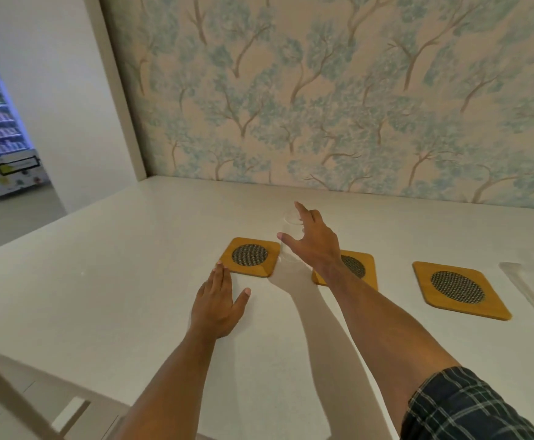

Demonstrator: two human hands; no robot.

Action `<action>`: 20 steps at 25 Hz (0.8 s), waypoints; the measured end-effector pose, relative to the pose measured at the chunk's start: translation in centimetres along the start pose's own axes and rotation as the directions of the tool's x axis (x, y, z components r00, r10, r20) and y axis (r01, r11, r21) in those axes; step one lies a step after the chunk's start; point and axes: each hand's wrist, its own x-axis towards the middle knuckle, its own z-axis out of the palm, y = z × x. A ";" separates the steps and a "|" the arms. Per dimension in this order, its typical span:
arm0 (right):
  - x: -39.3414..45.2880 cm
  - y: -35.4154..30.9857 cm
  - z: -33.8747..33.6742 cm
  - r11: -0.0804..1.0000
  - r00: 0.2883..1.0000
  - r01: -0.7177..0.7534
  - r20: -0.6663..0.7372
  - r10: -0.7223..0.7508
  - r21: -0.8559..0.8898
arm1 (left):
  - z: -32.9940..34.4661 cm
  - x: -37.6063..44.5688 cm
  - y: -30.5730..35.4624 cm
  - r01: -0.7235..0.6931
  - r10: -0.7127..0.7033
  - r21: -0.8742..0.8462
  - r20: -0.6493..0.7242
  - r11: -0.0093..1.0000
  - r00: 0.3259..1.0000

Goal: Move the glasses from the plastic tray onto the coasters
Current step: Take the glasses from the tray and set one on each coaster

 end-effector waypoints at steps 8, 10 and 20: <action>1.7 -3.7 5.2 0.994 0.996 -0.005 0.094 -0.006 0.109 | 0.1 0.5 0.1 0.070 -0.080 0.123 0.072 0.990 0.994; 2.1 -4.0 6.2 0.994 0.994 -0.013 0.111 0.001 0.107 | 0.1 0.4 0.3 0.064 -0.076 0.145 0.073 0.987 0.994; 4.5 -6.5 8.5 0.993 0.989 -0.035 0.147 0.019 0.112 | 0.2 0.5 0.2 0.078 -0.086 0.147 0.049 0.986 0.995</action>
